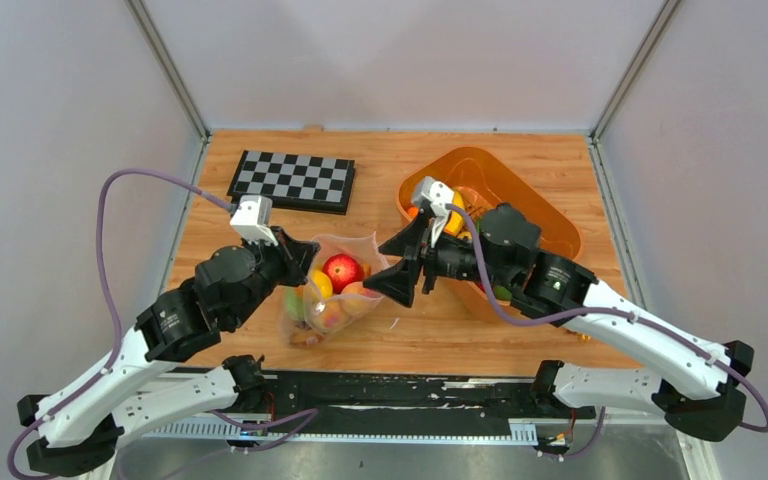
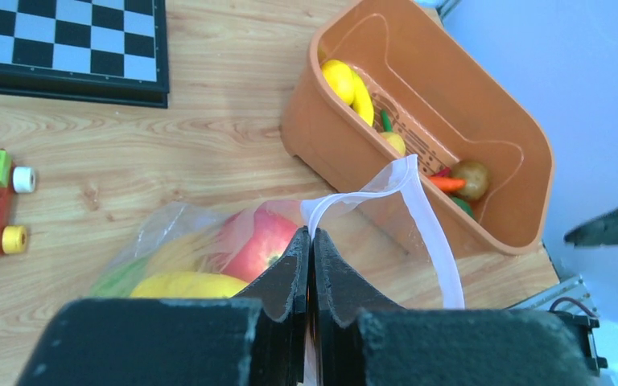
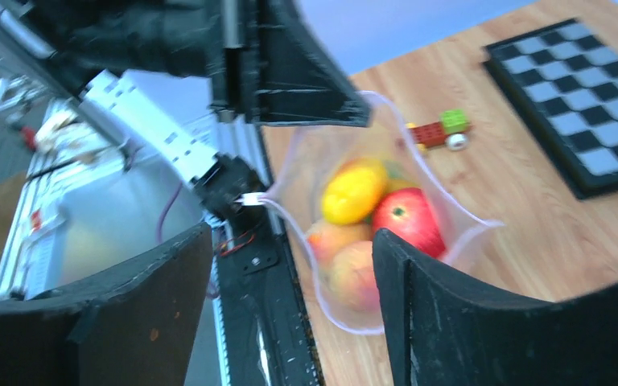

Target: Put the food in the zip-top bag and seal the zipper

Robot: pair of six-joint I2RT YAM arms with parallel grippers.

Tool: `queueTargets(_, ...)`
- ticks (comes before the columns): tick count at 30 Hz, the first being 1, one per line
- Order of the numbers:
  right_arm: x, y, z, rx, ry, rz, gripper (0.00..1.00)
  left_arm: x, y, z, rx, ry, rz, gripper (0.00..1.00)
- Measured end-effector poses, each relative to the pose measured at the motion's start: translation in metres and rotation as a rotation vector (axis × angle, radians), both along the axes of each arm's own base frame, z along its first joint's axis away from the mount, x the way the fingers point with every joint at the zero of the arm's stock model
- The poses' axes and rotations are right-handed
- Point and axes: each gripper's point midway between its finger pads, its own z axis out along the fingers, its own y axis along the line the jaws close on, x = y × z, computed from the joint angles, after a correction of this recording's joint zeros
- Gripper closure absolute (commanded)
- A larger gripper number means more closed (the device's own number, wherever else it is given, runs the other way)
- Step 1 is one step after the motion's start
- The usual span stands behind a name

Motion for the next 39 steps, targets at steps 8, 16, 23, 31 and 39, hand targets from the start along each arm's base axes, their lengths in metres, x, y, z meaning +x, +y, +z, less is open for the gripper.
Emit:
queueTargets(8, 0.051, -0.032, -0.022, -0.081, 0.059, -0.374, 0.26, 0.001, 0.004, 0.001, -0.006, -0.007, 0.021, 0.92)
queueTargets(16, 0.064, -0.010, -0.109, -0.330, 0.209, -0.408, 0.84, 0.002, 0.001, 0.001, -0.007, -0.007, 0.017, 0.92)
queueTargets(23, 0.051, 0.012, -0.119, -0.353, 0.253, -0.285, 1.00, 0.001, 0.011, 0.003, -0.005, -0.015, 0.043, 0.92)
queueTargets(31, 0.026, 0.064, -0.043, -0.121, 0.224, -0.001, 0.99, -0.004, 0.060, 0.028, 0.004, -0.062, 0.181, 0.93)
queueTargets(39, 0.033, 0.109, -0.048, -0.122, 0.276, 0.092, 0.97, -0.014, 0.091, 0.053, -0.022, -0.099, 0.240, 0.94)
